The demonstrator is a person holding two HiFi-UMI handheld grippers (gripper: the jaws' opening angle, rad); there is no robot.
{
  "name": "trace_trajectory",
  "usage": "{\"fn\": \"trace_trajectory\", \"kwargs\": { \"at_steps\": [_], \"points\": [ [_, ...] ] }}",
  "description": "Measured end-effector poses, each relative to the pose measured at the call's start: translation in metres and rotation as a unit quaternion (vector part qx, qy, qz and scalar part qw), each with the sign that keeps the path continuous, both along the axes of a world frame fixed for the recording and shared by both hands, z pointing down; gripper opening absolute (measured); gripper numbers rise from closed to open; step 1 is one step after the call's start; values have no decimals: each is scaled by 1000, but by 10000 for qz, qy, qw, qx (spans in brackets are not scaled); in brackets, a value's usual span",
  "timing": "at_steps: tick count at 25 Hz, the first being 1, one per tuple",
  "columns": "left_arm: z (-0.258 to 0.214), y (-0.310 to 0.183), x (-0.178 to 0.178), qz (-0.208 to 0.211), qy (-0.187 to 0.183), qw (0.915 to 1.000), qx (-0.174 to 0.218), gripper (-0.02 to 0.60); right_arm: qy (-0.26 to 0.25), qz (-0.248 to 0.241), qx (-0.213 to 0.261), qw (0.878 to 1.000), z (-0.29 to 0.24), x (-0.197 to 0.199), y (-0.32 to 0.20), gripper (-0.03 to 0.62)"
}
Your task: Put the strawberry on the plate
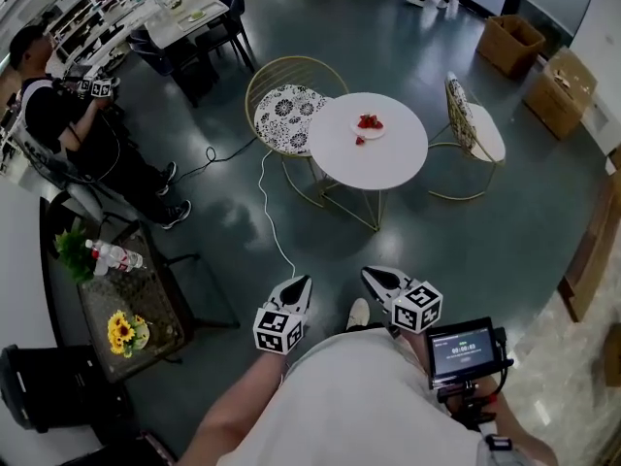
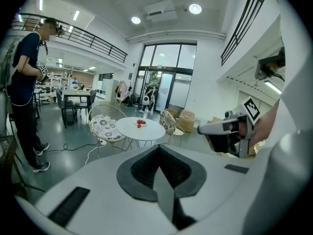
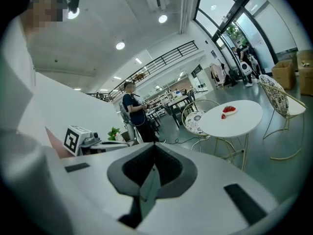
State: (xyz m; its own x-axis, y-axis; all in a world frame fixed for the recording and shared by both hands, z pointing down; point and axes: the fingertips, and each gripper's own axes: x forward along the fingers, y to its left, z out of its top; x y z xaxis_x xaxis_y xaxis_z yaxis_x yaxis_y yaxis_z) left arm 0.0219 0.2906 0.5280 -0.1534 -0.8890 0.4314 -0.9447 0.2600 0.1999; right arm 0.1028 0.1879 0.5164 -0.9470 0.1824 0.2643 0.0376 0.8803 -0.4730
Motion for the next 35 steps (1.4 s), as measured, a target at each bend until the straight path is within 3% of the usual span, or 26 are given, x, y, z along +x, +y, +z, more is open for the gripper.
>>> {"fn": "trace_trajectory", "kwargs": {
  "at_steps": [9,16,23,35],
  "points": [
    [-1,-52,-33,7,-78,10000,-36,6,-60,-121,-12,9999,6,-34,-44,6],
    [-4,-89,-37,24,-115,9999,22,6,-20,-223,-35,9997,11,-42,-72,6],
    [3,-95,-40,-32,-30,9999,-114,6,197,-198,-151,9995,28,-40,-86,6],
    [17,-126,-64,342,-4,9993,-116,6,338,212,-210,9990,39,-51,-110,6]
  ]
}}
